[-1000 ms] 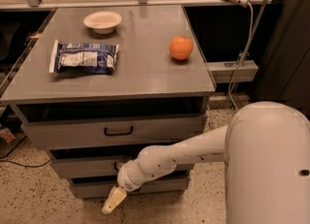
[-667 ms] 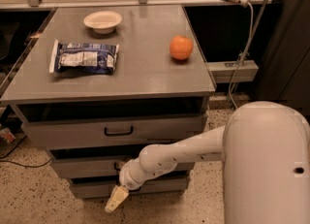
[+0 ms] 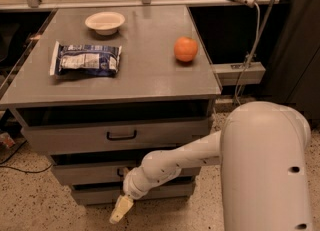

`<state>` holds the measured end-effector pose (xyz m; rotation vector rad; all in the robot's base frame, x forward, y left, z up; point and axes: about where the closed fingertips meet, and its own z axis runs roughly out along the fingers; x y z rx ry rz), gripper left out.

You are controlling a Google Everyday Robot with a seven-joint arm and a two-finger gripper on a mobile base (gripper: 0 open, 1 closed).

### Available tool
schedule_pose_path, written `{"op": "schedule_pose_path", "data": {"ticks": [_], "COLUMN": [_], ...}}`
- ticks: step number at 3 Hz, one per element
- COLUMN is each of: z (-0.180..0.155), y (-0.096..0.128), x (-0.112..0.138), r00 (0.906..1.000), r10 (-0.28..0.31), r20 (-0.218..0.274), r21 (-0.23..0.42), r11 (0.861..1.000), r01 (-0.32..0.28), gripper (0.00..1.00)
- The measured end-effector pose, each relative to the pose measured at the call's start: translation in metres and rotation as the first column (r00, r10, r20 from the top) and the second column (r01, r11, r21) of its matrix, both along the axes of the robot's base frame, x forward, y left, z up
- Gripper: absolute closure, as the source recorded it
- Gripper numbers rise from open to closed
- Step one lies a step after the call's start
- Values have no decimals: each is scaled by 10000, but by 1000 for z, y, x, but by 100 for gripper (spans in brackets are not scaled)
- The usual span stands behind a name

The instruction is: Open middle drawer

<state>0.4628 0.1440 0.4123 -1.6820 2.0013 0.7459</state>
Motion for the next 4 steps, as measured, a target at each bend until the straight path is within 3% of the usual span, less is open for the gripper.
{"op": "schedule_pose_path", "data": {"ticks": [1, 2, 3, 4], "z": [1, 8, 27, 27], "y": [-9, -9, -55, -55], "x": [-14, -14, -70, -67], "r00": [9983, 9983, 9912, 9913], "r10": [-405, -405, -992, -1011], "r20": [-420, -420, -871, -843], "r21": [0, 1, 98, 107], "r11": [9992, 9992, 9949, 9947], "r01": [405, 406, 1004, 1023], "gripper": [0, 0, 0, 0]}}
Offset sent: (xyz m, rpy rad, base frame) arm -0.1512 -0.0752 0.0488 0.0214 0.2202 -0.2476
